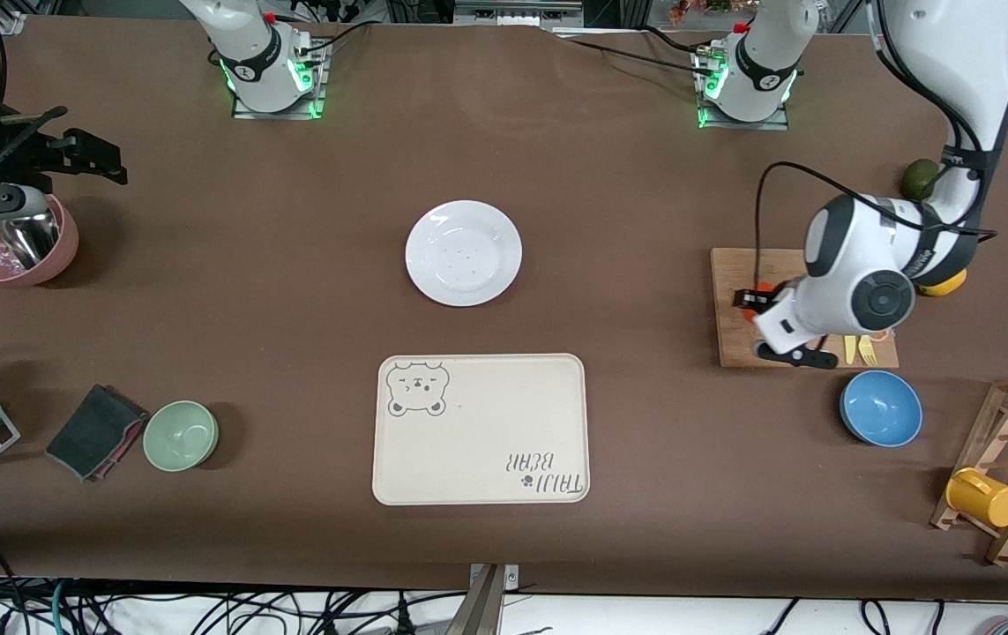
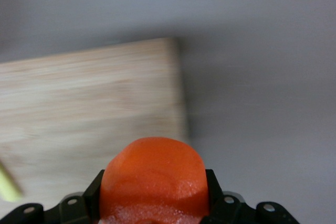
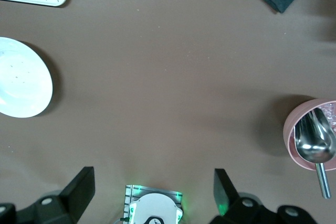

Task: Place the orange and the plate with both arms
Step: 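Carry the orange with the left gripper over the white plate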

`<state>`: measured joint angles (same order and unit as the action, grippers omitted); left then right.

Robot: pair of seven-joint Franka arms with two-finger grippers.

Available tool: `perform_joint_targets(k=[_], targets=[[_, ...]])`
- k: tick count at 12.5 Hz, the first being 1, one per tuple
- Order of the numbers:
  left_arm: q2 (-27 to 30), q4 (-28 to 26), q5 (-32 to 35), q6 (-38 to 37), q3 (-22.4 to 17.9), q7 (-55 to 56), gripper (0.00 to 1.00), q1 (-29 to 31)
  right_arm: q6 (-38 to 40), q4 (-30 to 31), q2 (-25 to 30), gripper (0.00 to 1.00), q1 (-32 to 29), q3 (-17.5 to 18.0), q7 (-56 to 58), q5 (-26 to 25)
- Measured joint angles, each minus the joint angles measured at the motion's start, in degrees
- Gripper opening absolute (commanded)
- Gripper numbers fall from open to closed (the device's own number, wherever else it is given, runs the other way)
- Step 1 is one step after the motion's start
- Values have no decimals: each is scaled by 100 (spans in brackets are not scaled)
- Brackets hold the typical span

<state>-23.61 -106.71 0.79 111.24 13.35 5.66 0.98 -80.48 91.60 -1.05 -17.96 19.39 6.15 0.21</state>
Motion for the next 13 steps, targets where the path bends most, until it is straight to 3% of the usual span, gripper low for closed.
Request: perform_joint_targets(k=[2, 4, 6, 12, 13], targets=[[15, 114, -170, -54, 754, 1185, 13, -70, -8, 0, -66, 100, -7, -12, 0, -22], [-25, 250, -221, -34, 1178, 2377, 13, -415, -10, 0, -87, 100, 13, -5, 1, -56], [-197, 519, -473, 269, 1227, 3346, 13, -1080, -2, -2, -80, 100, 32, 15, 33, -58], [-1505, 958, -578, 2536, 1211, 5474, 15, -2862, 80, -1, -88, 100, 45, 113, 282, -56], [-1667, 1018, -578, 2713, 1200, 5591, 58, -3013, 80, 0, -90, 100, 59, 170, 303, -56]])
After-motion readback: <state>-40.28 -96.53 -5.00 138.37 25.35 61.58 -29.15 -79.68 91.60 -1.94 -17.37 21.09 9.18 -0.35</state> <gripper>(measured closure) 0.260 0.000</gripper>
